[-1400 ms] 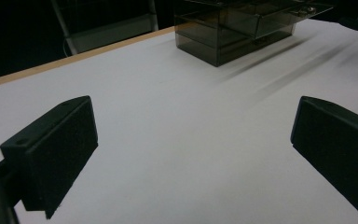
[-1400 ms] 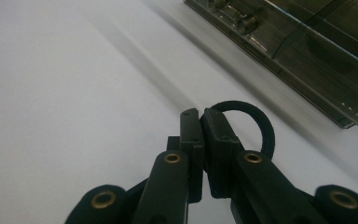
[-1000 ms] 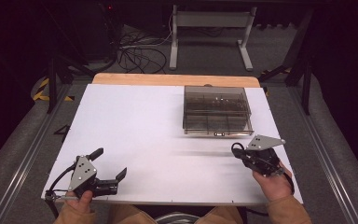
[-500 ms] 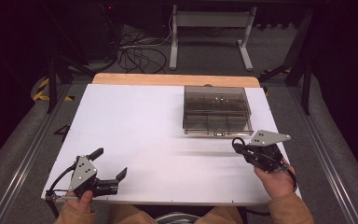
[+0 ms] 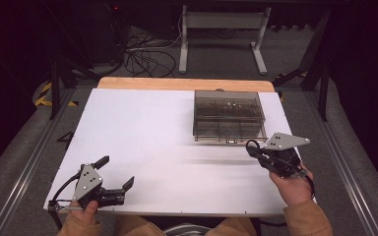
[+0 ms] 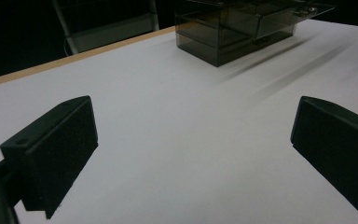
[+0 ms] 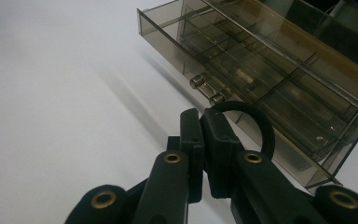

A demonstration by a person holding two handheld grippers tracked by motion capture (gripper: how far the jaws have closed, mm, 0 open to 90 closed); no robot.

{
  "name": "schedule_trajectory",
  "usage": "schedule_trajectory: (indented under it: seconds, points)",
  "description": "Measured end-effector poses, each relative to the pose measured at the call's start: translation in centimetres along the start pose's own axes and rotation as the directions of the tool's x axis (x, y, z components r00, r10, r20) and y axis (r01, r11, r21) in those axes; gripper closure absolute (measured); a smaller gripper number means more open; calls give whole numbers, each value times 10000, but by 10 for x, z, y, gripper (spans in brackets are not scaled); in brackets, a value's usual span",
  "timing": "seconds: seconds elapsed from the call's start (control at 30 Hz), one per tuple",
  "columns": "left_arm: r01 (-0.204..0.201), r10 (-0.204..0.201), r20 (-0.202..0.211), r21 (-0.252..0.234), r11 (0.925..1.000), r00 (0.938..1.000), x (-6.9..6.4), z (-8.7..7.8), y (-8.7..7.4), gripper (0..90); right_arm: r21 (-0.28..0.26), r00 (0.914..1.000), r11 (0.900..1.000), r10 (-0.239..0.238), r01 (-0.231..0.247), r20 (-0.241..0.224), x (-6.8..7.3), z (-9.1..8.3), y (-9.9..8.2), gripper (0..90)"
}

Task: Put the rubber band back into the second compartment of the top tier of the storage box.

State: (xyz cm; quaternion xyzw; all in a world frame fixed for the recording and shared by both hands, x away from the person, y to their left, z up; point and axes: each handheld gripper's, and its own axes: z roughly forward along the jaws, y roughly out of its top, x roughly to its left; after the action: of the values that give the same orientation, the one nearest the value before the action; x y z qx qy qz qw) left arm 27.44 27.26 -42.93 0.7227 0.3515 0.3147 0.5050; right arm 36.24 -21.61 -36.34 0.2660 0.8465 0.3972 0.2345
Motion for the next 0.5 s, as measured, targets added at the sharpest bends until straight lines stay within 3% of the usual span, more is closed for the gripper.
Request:
schedule_trajectory:
  seconds: [0.5]
  points:
    - [-2, 2, 11, 7, 10000, 10000, 0, 0, 0, 12, -56, 10000, 10000, -65, 65, 24, -5, 1, 10, 869]
